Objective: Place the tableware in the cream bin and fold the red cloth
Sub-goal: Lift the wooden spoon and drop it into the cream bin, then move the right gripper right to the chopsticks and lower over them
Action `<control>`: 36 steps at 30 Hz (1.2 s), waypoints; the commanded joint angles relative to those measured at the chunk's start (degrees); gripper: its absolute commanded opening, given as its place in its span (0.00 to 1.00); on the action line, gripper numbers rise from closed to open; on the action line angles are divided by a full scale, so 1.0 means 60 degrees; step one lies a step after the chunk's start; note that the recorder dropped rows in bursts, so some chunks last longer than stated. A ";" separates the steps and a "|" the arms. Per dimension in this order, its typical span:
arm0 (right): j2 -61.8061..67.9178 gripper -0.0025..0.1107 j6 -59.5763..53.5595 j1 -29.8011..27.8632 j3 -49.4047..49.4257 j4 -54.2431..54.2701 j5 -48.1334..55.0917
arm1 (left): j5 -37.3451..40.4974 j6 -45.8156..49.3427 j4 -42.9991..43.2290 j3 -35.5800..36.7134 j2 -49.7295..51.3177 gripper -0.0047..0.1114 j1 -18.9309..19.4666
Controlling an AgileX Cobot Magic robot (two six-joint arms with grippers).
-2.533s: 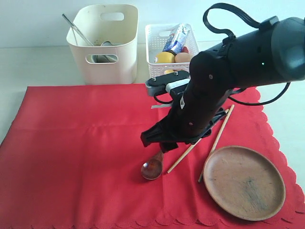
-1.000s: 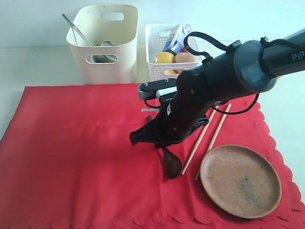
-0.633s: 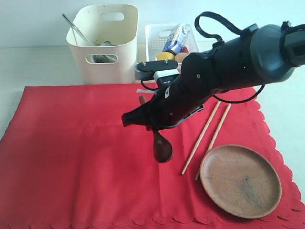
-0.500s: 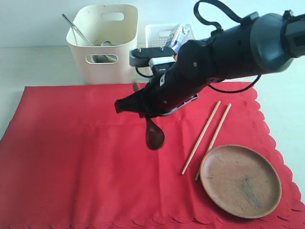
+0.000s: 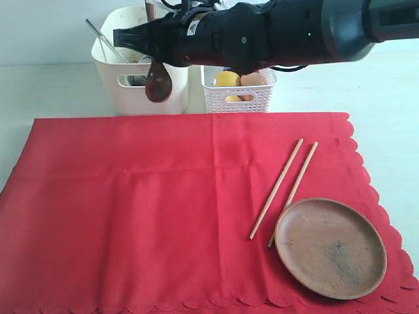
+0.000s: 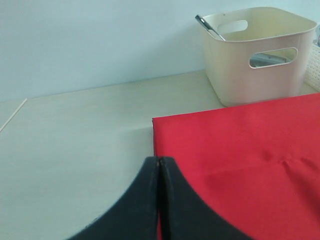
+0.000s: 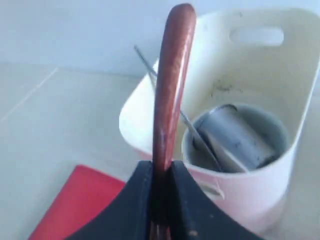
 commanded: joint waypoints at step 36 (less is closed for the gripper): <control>0.3336 0.39 -0.0201 -0.0103 -0.4349 0.2473 0.0481 | -0.0064 -0.0055 0.0000 0.0033 -0.0066 0.04 0.0017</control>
